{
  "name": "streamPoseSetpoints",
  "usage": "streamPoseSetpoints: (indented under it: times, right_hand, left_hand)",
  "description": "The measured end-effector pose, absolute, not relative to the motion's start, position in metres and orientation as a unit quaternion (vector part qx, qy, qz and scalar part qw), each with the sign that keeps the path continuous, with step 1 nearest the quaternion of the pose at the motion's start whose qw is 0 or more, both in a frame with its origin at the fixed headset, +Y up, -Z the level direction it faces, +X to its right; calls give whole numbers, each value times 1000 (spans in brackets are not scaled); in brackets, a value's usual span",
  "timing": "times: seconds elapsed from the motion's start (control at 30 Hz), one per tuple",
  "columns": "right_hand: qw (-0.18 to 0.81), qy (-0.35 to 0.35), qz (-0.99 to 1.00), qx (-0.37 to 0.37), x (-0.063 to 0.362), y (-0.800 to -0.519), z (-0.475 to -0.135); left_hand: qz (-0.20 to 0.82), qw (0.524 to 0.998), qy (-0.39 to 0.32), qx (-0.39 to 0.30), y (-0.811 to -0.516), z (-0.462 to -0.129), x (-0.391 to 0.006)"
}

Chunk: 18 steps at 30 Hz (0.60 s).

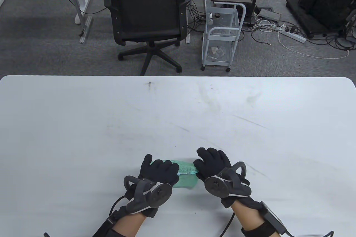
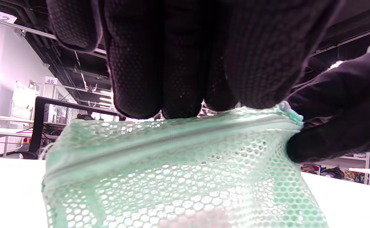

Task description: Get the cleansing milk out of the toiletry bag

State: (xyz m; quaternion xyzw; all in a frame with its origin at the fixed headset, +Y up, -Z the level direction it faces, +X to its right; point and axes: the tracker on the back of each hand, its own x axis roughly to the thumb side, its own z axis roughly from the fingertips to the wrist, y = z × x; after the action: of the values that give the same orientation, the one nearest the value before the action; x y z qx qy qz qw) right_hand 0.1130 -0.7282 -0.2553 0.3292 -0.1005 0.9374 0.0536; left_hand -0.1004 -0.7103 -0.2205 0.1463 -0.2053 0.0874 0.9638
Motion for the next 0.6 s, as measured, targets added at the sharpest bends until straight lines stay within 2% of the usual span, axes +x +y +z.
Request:
streamPoseSetpoints:
  times: [0.6]
  right_hand:
    - [67, -95, 944, 308, 125, -728, -263]
  left_hand:
    - [90, 966, -187, 151, -708, -226, -109]
